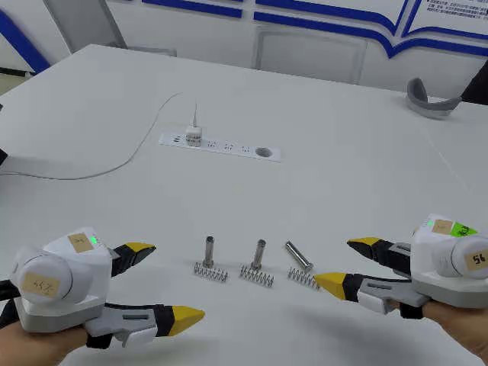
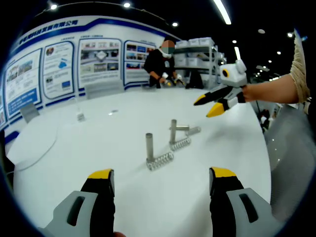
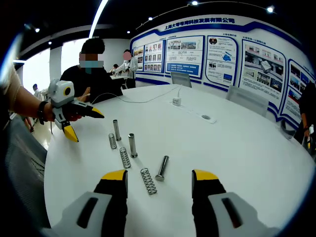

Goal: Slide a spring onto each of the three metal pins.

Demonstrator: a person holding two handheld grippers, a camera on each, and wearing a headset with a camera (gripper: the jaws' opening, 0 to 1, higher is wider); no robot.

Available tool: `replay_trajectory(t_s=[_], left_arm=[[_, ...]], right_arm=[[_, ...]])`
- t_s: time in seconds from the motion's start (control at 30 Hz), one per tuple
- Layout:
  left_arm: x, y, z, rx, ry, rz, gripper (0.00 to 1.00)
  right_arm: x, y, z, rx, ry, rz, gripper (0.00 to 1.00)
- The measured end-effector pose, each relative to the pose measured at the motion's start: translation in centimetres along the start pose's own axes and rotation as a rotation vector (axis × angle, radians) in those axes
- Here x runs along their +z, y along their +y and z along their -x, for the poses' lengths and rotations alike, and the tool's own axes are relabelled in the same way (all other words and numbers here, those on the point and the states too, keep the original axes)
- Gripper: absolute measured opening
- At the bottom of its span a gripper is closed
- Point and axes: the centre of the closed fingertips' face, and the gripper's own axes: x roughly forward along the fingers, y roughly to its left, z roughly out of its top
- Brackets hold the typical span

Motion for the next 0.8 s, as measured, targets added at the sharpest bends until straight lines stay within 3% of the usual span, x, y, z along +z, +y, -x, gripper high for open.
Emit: replay_trajectory(t_s=[0.23,0.8], left_arm=[[0.0,0.0,-0.1,0.005,-0.001,0.001,0.8],[0.2,-0.1,-0.2,0.013,-0.006,0.0,0.8]], right_arm=[[0.6,-0.4,-1.0,-0.004,0.015,0.01,0.49],[1.2,-1.7,-4.4,-0.034,0.122,0.022,0.32]])
